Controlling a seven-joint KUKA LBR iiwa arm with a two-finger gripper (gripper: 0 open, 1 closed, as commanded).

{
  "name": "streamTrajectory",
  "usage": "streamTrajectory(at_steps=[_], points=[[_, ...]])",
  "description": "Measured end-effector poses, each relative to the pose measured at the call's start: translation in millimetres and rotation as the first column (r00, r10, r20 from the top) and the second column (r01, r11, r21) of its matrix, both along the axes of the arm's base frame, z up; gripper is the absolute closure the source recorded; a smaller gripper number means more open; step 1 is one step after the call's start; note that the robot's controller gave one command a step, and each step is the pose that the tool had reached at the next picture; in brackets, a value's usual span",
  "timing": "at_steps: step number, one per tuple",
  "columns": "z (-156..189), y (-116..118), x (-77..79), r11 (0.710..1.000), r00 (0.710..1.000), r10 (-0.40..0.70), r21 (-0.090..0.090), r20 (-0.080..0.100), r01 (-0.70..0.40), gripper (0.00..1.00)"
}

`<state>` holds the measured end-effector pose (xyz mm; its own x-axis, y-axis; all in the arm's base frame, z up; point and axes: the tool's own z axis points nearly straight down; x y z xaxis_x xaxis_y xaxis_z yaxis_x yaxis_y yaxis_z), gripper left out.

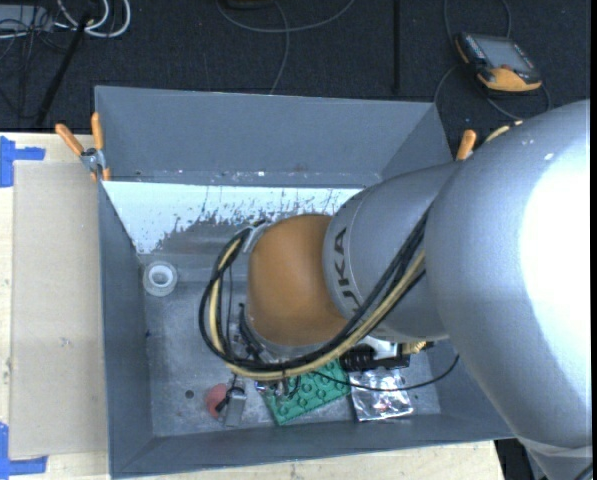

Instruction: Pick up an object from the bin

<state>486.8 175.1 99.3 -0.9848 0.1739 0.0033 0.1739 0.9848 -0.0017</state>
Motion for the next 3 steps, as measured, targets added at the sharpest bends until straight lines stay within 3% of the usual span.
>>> streamTrajectory(at_steps=[1, 2, 3], points=[[-29.1, 6.5, 0.9, 1.000, 1.000, 0.031, 0.003, 0.002, -0.031, 0.00], [-27.5, 7.0, 2.4, 1.000, 1.000, 0.026, 0.006, 0.005, -0.026, 0.00], [-27.9, 6.2, 3.0, 1.000, 1.000, 0.025, 0.005, 0.007, -0.025, 1.00]])
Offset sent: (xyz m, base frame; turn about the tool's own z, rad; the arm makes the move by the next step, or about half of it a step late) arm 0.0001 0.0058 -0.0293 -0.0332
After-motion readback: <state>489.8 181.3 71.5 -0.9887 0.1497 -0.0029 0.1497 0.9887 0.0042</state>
